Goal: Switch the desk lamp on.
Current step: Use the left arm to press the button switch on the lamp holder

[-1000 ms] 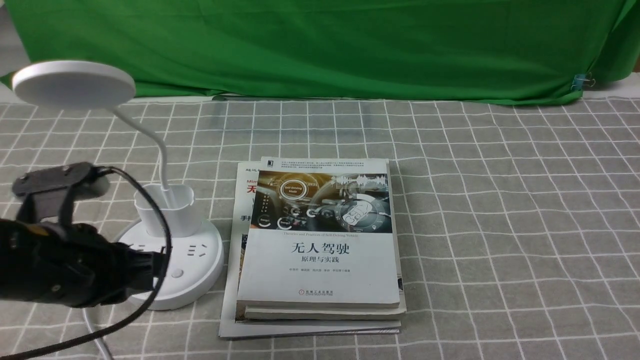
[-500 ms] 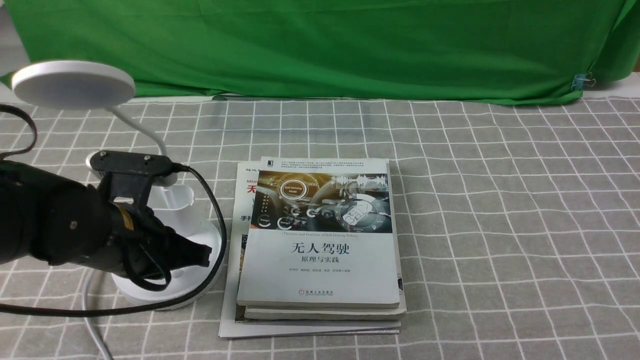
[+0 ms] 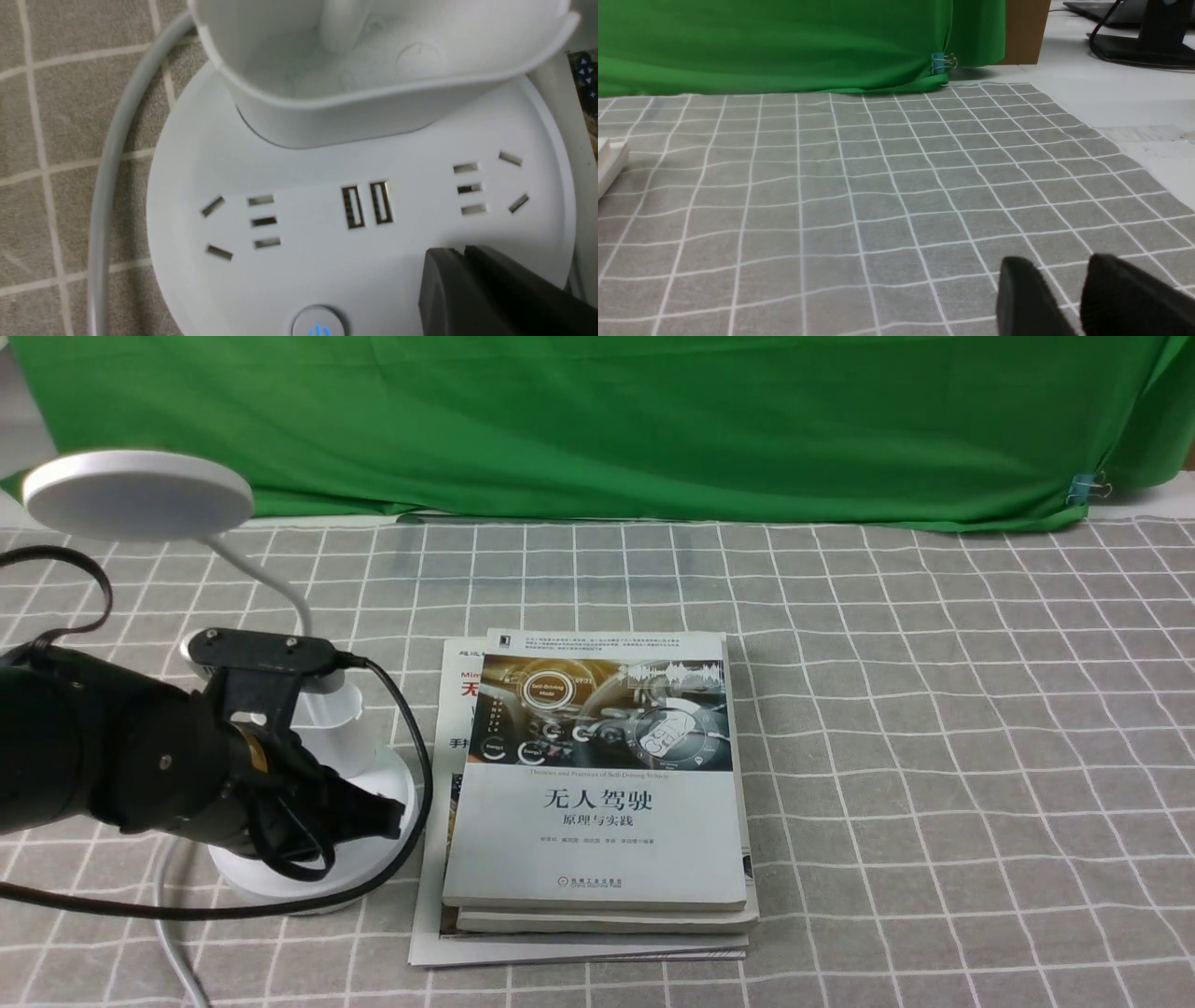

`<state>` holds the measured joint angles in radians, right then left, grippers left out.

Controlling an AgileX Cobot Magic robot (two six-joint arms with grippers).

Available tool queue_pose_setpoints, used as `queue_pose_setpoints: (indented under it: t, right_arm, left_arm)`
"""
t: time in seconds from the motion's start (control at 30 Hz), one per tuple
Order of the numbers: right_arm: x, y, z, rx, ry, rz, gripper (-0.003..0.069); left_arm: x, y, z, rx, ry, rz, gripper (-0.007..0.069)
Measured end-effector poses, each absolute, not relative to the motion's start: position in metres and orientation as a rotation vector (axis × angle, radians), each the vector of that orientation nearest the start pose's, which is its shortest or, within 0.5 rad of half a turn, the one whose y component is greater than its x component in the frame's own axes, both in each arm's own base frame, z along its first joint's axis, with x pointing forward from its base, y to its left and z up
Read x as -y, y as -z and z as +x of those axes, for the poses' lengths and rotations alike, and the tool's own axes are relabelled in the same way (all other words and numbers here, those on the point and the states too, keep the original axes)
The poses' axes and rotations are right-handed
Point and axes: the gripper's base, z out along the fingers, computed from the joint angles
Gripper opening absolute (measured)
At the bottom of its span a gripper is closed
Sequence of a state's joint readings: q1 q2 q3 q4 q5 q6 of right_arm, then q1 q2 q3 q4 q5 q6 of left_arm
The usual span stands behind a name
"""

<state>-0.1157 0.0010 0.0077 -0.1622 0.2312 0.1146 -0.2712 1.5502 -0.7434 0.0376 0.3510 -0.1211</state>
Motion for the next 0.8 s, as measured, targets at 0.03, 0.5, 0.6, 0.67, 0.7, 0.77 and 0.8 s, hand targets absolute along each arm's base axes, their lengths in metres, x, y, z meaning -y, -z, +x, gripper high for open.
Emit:
queue_pose_setpoints:
  t: [0.03, 0.5, 0.6, 0.67, 0.7, 0.77, 0.8]
  right_arm:
    - [0.0098, -0.1898, 0.055, -1.72, 0.149, 0.09, 0.0245]
    - [0.0098, -0.1898, 0.055, -1.72, 0.149, 0.09, 0.0245]
    - [0.0098, -0.1898, 0.055, -1.72, 0.149, 0.09, 0.0245]
    - [0.0098, -0.1898, 0.055, -1.72, 0.149, 0.09, 0.0245]
    - [0.0098, -0.1898, 0.055, -1.72, 0.149, 0.09, 0.0245]
    - [0.0098, -0.1898, 0.055, -1.72, 0.149, 0.09, 0.0245]
    - [0.0098, -0.1898, 0.055, -1.72, 0.149, 0.09, 0.0245]
  left_arm:
    - [0.0737, -0.1775, 0.2695, -2.634, 0.103, 0.24, 0.0019]
    - [0.0743, -0.1762, 0.2719, -2.637, 0.1, 0.245, 0.0019]
    - [0.0741, -0.1789, 0.2714, -2.628, 0.102, 0.241, 0.0019]
    - [0.0737, -0.1815, 0.2699, -2.626, 0.103, 0.238, 0.0019]
    - [0.0736, -0.183, 0.2695, -2.622, 0.104, 0.236, 0.0019]
    - [0.0734, -0.185, 0.269, -2.616, 0.106, 0.235, 0.0019]
    - [0.0732, -0.1854, 0.2683, -2.62, 0.104, 0.235, 0.0019]
